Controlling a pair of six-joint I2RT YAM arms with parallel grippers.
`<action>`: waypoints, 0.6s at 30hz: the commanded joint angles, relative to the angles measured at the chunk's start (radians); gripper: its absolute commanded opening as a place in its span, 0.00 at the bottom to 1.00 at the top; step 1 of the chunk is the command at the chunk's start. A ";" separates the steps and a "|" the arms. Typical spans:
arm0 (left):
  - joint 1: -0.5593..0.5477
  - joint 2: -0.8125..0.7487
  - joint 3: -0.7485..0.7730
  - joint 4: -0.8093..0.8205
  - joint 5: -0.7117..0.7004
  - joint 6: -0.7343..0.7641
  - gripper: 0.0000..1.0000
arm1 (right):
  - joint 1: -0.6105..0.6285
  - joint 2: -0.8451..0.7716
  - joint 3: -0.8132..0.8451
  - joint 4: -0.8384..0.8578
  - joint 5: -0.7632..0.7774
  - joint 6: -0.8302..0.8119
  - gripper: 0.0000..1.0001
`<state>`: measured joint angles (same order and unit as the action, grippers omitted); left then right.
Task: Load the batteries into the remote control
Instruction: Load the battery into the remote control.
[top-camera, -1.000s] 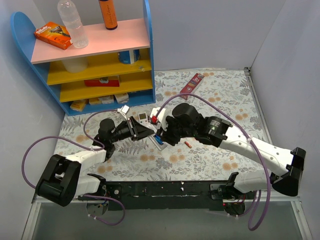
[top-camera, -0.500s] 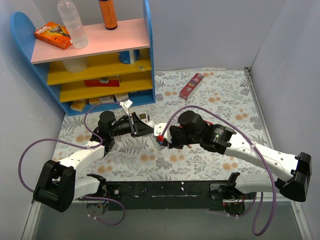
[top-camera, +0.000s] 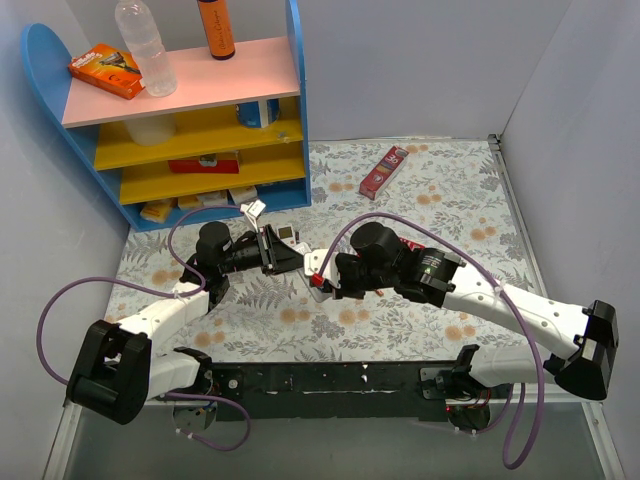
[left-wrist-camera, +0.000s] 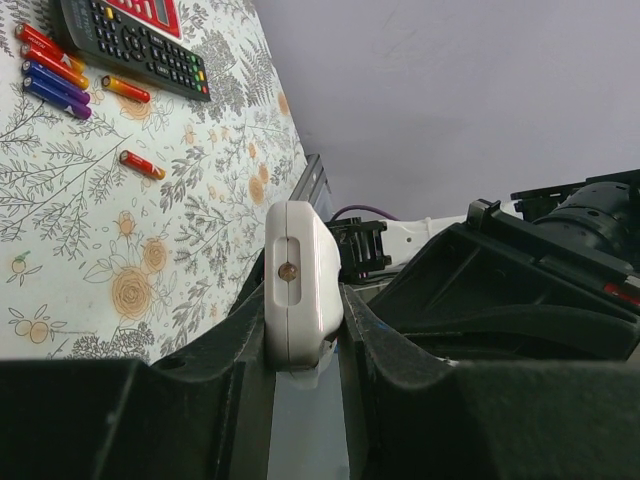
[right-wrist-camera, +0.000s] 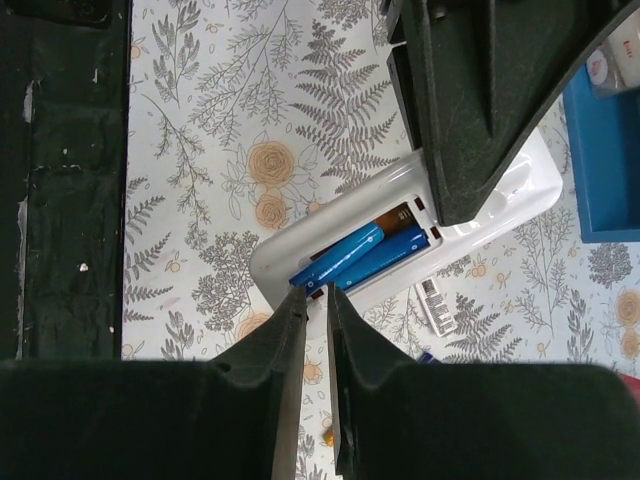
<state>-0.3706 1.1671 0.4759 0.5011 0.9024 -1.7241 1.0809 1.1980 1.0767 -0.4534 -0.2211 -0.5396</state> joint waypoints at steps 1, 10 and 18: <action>-0.007 -0.026 0.007 0.027 0.015 -0.014 0.00 | -0.001 0.006 0.017 -0.010 -0.023 -0.013 0.22; -0.007 -0.024 0.000 0.042 0.013 -0.028 0.00 | -0.001 0.003 0.015 -0.024 -0.032 -0.003 0.25; -0.005 -0.029 -0.013 0.088 0.024 -0.078 0.00 | -0.001 0.029 0.032 -0.002 -0.017 0.016 0.26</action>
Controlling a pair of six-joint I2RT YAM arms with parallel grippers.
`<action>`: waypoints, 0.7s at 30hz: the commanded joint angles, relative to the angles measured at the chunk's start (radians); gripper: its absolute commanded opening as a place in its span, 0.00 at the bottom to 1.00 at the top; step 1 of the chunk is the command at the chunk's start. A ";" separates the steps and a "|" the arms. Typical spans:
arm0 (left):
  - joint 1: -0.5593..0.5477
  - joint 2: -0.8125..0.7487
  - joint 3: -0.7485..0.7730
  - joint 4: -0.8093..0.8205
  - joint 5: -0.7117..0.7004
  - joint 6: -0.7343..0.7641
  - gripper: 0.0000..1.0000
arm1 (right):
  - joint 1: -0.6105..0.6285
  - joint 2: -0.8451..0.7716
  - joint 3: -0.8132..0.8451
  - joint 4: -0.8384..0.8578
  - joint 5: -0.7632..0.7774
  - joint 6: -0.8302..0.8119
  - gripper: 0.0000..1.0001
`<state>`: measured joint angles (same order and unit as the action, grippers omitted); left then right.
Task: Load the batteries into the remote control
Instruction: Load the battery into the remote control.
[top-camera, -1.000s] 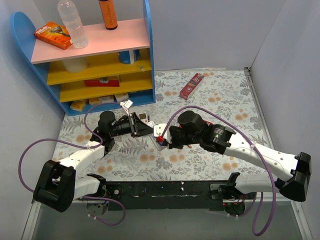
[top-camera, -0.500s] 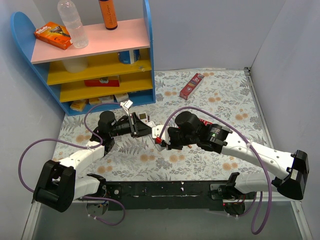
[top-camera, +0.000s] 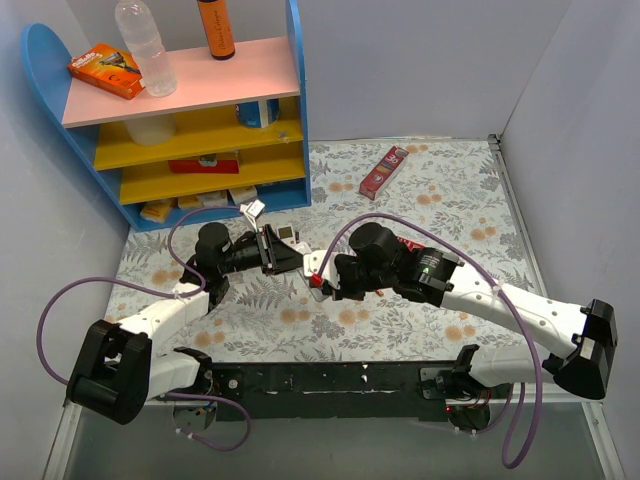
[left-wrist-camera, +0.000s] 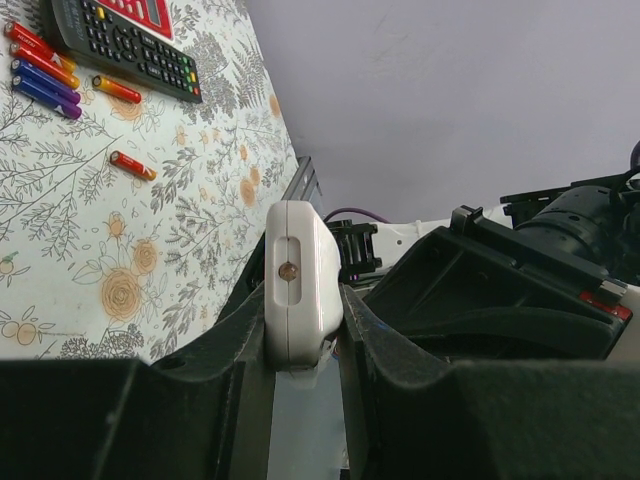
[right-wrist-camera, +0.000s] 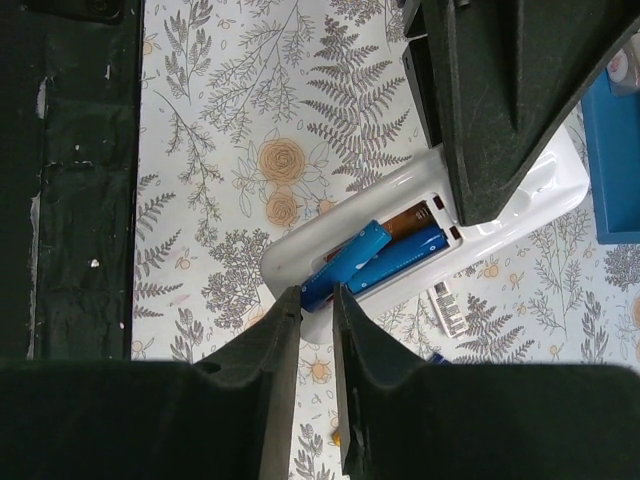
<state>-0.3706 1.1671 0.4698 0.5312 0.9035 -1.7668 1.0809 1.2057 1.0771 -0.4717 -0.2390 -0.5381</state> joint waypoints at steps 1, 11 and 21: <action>-0.005 -0.033 -0.008 0.058 0.023 -0.039 0.00 | -0.001 0.029 0.043 0.019 0.009 0.032 0.25; -0.005 -0.061 -0.028 0.049 -0.021 -0.056 0.00 | -0.001 0.155 0.127 -0.010 0.139 0.167 0.13; -0.007 -0.058 -0.071 0.013 -0.140 -0.106 0.00 | -0.004 0.252 0.167 -0.054 0.208 0.285 0.12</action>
<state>-0.3687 1.1488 0.4049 0.4919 0.7799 -1.7988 1.0786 1.4227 1.2121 -0.4828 -0.0704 -0.3157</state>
